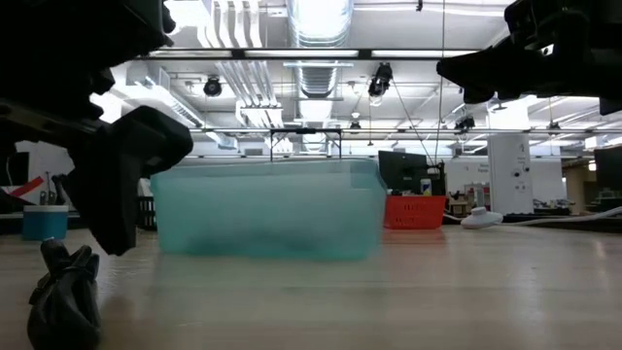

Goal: Pick and place items into bin
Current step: Put the black charger cable into the blue bin

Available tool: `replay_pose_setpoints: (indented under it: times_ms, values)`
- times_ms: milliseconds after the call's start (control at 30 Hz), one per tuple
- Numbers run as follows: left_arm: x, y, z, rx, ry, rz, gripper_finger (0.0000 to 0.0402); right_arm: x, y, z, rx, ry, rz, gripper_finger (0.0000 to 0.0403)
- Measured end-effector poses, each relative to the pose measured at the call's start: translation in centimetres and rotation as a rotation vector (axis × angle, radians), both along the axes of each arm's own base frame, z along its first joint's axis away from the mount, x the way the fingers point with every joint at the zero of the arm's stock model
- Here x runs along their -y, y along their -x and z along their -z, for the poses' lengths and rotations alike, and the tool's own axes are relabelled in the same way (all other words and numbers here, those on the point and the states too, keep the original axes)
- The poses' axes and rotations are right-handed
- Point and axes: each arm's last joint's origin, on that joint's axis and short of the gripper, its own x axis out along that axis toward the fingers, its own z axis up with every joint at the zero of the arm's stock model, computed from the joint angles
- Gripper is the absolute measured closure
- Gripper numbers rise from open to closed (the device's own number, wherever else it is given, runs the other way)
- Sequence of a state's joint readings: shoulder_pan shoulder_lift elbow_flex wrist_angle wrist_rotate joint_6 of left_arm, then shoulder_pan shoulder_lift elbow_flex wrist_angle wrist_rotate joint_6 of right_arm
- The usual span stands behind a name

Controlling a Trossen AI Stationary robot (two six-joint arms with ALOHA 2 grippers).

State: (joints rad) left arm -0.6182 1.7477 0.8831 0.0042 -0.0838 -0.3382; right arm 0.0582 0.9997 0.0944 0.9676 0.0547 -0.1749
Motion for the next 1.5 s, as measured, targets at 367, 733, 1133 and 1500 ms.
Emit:
replay_pose_setpoints:
  times_ms: [367, 733, 1133, 1500]
  values:
    - [-0.4, 0.3, 0.5, -0.034, -0.050, -0.047, 0.0232, 0.0, 0.0, 0.0, 0.000, 0.000, 0.000, 0.0355]
    - [-0.1, 0.2, 0.1, -0.054, -0.003, -0.007, 0.0372, 0.0, 0.0, 0.0, 0.000, 0.000, 0.000, 0.0355]
    - [-0.4, 0.3, -4.8, 0.143, -0.044, 0.110, 0.0383, 0.0, 0.0, 0.0, 0.000, 0.000, -0.001, 0.0355]
    - [-5.8, 0.1, -9.5, 0.333, -0.241, -0.321, 0.0383, 0.0, 0.0, 0.0, 0.000, 0.000, -0.001, 0.0355]
